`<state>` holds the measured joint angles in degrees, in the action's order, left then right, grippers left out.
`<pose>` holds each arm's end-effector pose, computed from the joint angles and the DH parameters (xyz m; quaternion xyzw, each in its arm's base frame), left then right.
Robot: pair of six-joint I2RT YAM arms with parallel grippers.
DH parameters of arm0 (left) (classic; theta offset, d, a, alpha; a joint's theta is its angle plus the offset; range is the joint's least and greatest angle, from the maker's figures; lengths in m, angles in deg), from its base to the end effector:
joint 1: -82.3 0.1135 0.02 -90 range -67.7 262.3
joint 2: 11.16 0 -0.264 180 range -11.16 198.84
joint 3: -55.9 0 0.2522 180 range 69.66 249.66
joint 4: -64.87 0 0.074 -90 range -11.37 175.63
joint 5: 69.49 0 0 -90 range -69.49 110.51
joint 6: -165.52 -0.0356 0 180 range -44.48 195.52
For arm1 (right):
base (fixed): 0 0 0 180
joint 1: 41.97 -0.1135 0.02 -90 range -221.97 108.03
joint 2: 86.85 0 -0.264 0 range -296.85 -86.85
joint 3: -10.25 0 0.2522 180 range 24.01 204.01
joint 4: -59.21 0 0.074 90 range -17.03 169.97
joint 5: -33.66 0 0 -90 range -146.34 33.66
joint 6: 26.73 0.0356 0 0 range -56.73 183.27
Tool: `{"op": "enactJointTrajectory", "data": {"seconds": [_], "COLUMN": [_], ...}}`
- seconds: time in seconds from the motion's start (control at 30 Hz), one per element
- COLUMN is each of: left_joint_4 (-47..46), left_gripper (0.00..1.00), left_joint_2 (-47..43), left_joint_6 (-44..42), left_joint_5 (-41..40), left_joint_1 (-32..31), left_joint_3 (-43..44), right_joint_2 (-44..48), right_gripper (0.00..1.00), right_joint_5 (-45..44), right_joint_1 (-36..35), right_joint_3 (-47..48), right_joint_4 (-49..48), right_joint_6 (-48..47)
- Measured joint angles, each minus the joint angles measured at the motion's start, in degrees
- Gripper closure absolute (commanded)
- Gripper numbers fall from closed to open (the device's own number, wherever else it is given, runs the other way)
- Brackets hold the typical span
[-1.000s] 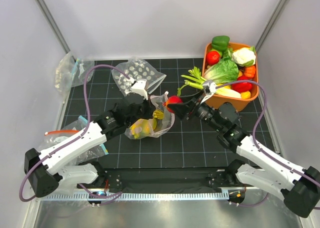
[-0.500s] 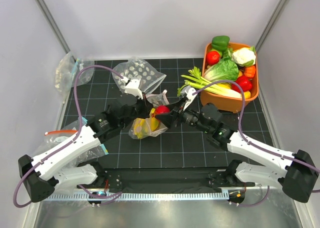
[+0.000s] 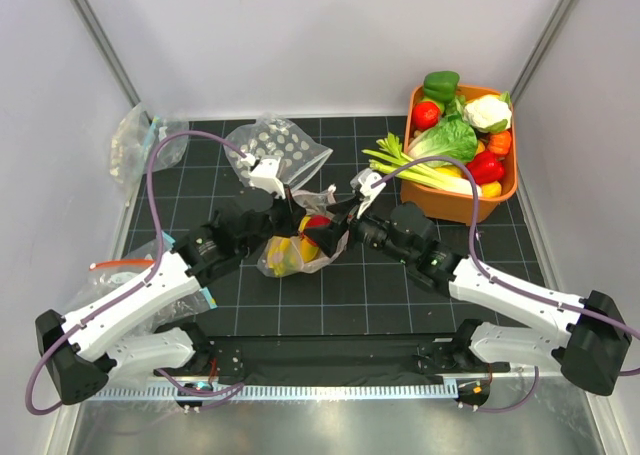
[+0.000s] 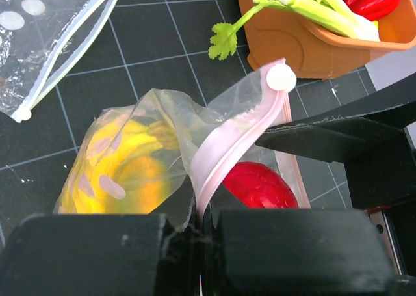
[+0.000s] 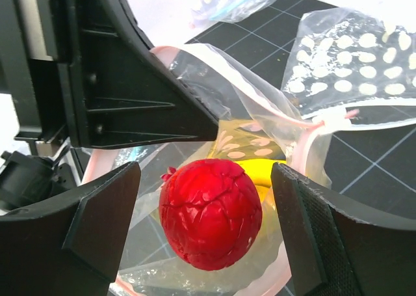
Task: Place the food in the zip-top bag and seal the zipper
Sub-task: Place the fake fruit in the zipper food storage bag, then adjust the zipper food storage bag at the center of the board.
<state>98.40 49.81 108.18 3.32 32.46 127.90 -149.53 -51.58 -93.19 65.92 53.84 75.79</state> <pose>0.1623 -0.1760 0.3513 0.0407 0.8253 -0.2688 0.4949 0.1597 0.2034 0.3141 -0.2647 0.6665 0.3929 0.5756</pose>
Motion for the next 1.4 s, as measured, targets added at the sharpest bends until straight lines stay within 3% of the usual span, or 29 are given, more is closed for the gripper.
{"op": "enactJointTrajectory", "data": {"seconds": [0.4, 0.63, 0.67, 0.8, 0.87, 0.97, 1.17, 1.3, 1.4], "left_joint_4": [-0.02, 0.35, 0.59, 1.68, 1.84, 1.95, 2.69, 2.89, 3.21], "left_gripper": [1.0, 1.0, 1.0, 1.0, 1.0, 1.0, 1.0, 1.0, 1.0], "left_joint_2": [-0.26, -1.92, -2.51, -4.9, -5.92, -6.91, -6.95, -5.25, -1.92], "left_joint_6": [-0.02, -0.07, -0.07, -0.11, -0.09, -0.11, -0.15, -0.24, -0.33], "left_joint_5": [-0.24, -2.95, -3.76, -6.93, -8.31, -10.23, -11.98, -11.98, -11.32], "left_joint_1": [0.0, 0.0, 0.0, 0.0, 0.0, 0.0, 0.0, 0.0, 0.0], "left_joint_3": [-0.15, -0.74, -0.9, -1.27, -1.55, -1.81, -1.92, -1.7, -0.59], "right_joint_2": [0.85, 2.25, 2.19, -1.18, -4.31, -9.16, -10.78, -8.13, -4.2], "right_gripper": [0.11, 0.16, 0.18, 0.44, 0.5, 0.69, 0.79, 0.78, 0.73], "right_joint_5": [-4.04, -13.86, -15.61, -18.43, -18.49, -17.99, -18.53, -22.34, -26.27], "right_joint_1": [-0.04, -0.11, -0.11, -0.04, -0.04, -0.04, -0.22, -0.37, -0.35], "right_joint_3": [0.0, 1.2, 1.64, 5.66, 8.66, 12.81, 14.1, 14.1, 14.08], "right_joint_4": [1.86, 4.85, 5.79, 9.6, 11.72, 14.82, 19.45, 22.71, 24.87], "right_joint_6": [-0.39, -0.17, -0.15, 0.02, 0.26, 0.72, 1.55, 1.53, 1.46]}}
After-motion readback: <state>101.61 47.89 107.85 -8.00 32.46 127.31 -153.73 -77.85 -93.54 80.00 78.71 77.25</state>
